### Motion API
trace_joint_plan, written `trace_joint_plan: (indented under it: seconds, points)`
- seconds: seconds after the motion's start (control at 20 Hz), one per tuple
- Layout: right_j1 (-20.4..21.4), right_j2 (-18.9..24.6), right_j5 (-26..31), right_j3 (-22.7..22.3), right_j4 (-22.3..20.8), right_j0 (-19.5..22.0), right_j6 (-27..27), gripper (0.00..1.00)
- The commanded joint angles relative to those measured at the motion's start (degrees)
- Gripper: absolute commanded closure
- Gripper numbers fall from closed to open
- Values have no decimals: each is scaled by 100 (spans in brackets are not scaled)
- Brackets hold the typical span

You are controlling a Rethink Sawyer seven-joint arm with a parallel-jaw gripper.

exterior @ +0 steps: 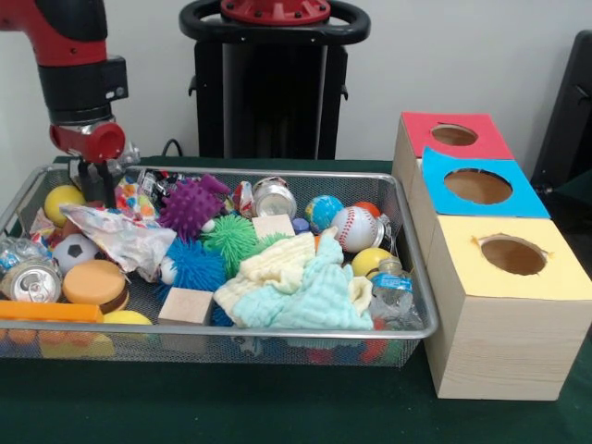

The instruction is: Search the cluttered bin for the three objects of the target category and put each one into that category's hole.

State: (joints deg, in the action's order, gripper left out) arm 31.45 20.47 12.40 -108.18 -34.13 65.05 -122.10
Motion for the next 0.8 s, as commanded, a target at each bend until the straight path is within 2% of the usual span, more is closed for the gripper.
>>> trace_joint_plan:
  seconds: [0.05,0.1,0.35,0.5,0.55,0.8]
  points:
    - [-721,-12,-230,962,-569,268,418,0]
    - [-753,-90,-394,979,-632,269,335,0]
    - [-666,-221,-496,951,-634,374,269,0]
    - [-650,-163,-653,969,-836,529,410,0]
    - [-654,-134,-597,971,-858,585,424,100]
    - [-690,-193,-322,1062,-776,673,442,100]
